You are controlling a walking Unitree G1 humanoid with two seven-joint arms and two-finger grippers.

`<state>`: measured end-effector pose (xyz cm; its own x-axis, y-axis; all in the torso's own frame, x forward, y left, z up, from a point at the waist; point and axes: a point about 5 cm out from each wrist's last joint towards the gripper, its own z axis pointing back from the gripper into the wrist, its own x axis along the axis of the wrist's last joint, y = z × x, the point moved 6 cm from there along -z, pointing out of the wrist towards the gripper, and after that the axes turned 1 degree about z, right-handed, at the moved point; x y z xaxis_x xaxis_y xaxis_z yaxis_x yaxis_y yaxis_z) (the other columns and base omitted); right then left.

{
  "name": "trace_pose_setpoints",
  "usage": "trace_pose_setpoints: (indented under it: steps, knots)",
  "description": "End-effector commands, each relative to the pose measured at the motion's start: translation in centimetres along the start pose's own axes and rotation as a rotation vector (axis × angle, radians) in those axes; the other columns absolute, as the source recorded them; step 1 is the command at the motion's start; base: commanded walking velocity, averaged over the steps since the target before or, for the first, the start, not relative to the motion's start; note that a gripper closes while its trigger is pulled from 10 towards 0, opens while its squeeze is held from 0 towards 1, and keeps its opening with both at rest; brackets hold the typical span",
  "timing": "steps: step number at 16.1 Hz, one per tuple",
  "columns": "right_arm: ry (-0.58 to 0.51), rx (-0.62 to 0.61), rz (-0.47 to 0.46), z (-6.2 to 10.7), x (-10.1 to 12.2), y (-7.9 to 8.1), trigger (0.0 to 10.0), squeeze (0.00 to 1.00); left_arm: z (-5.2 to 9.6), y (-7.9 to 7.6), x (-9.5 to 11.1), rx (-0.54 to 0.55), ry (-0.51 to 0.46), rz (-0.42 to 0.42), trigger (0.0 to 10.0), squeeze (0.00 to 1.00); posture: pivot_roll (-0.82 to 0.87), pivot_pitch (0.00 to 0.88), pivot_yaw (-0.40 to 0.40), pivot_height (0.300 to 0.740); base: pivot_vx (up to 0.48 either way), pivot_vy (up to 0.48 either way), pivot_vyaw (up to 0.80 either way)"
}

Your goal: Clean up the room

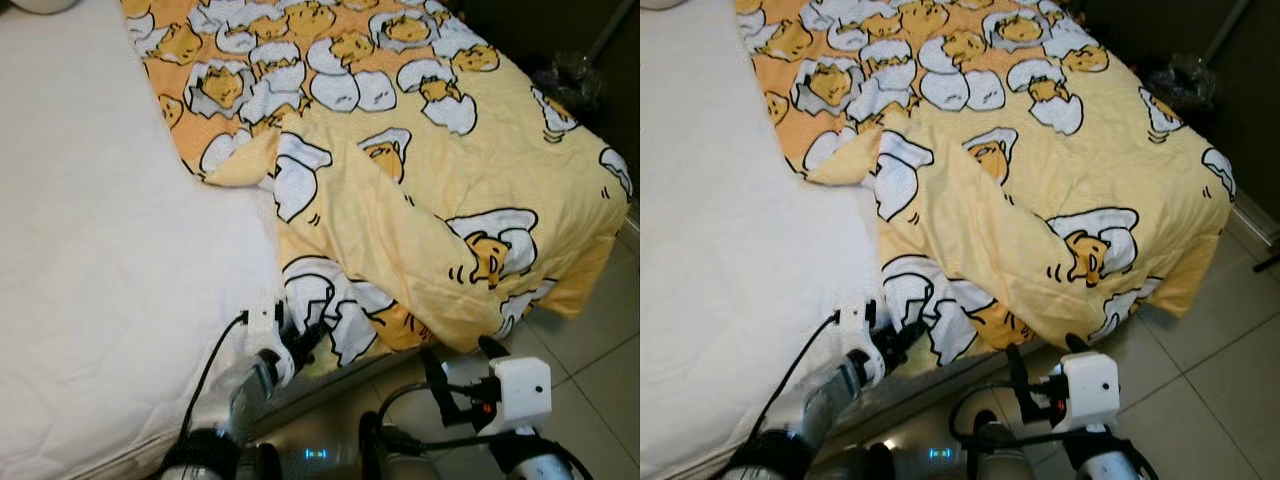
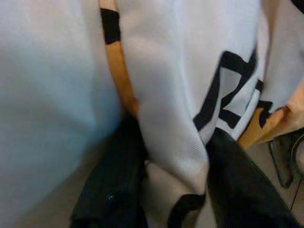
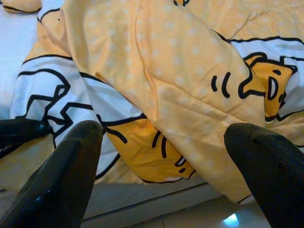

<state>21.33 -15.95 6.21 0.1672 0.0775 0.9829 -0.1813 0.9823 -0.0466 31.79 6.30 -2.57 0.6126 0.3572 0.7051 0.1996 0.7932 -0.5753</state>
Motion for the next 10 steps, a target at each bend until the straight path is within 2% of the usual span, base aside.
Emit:
trace_pose_setpoints:
  steps: [1,3,4,10]
  knots:
    - [0.028,0.004,0.000,0.3,-0.6,-0.1,10.0,0.00,0.0,0.3,-1.2,0.021,0.024,0.032,0.0,0.00,-0.24,0.207,0.006,0.740,0.000,0.000,0.00]
    - [0.029,0.005,0.001,0.3,-0.6,-0.2,10.0,0.00,-0.4,-0.2,-1.5,-0.003,0.009,0.105,0.0,0.00,-0.25,0.203,0.005,0.740,0.000,0.000,0.00]
    - [0.027,0.010,0.001,0.3,-0.4,-0.2,10.0,0.00,-0.5,-1.0,-1.4,-0.071,0.009,0.018,0.0,0.00,-0.26,0.205,0.006,0.740,0.000,0.000,0.00]
    - [0.028,0.003,-0.004,0.1,-0.4,-0.6,10.0,0.00,0.5,0.7,-0.7,-0.106,-0.020,-0.043,0.0,0.00,-0.25,0.201,0.010,0.740,0.000,0.000,0.00]
